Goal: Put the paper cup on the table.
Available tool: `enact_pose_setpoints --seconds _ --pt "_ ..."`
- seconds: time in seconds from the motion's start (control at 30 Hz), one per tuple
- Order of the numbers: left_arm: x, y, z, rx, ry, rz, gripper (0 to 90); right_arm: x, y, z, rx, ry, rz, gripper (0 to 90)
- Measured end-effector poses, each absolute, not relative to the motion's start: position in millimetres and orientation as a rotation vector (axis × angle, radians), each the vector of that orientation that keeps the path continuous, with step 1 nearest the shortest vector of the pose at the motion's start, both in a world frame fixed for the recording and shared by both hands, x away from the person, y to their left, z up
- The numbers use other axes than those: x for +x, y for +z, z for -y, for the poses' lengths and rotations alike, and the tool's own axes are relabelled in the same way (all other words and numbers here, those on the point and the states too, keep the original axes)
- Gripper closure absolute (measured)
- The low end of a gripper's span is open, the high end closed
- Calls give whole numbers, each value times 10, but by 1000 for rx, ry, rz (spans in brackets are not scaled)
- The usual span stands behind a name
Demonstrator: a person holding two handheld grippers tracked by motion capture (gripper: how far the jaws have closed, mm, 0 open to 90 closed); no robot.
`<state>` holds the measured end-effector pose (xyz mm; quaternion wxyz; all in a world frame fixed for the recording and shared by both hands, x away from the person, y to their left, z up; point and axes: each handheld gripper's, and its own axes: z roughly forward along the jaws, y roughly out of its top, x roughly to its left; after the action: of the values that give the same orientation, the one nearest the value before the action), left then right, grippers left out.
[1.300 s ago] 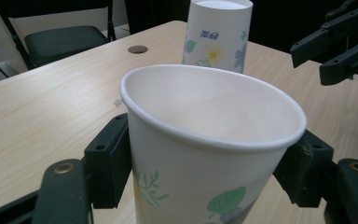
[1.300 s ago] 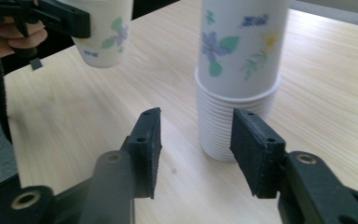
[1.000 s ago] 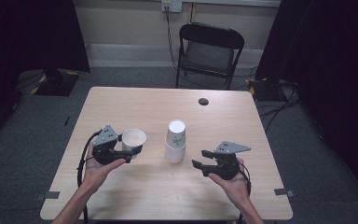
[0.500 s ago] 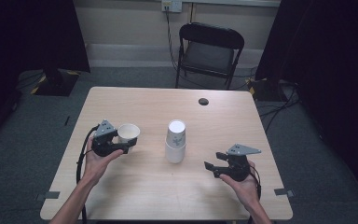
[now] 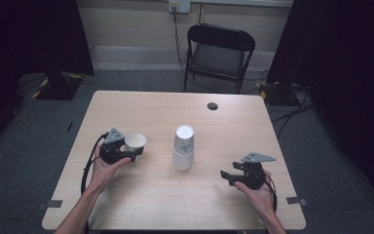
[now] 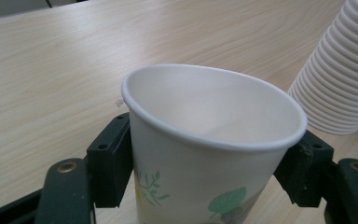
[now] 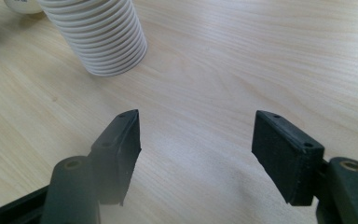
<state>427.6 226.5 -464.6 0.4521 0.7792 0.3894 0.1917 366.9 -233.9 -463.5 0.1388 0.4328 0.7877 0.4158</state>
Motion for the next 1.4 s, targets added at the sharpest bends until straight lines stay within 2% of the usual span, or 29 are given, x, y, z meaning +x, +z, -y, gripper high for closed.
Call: enact_pose_setpoints --seconds 0.27,0.4,0.77,0.87,1.4 --pt "4267 -4744 -2228 1909 448 -941 288 3693 -4669 2330 1252 1181 -2288 326" --pt "4241 -4732 -2204 1938 476 -925 280 3681 -4665 2326 1249 1190 -2291 327" --pt "4155 -4708 -2344 1971 397 -985 258 3643 -4652 2321 1226 1191 -2298 321" --pt "4162 -4709 -2336 1962 384 -993 154 3628 -4643 2325 1226 1192 -2295 320" --pt "4094 -4685 -2385 1997 384 -1026 157 3636 -4660 2401 1260 1189 -2272 313"
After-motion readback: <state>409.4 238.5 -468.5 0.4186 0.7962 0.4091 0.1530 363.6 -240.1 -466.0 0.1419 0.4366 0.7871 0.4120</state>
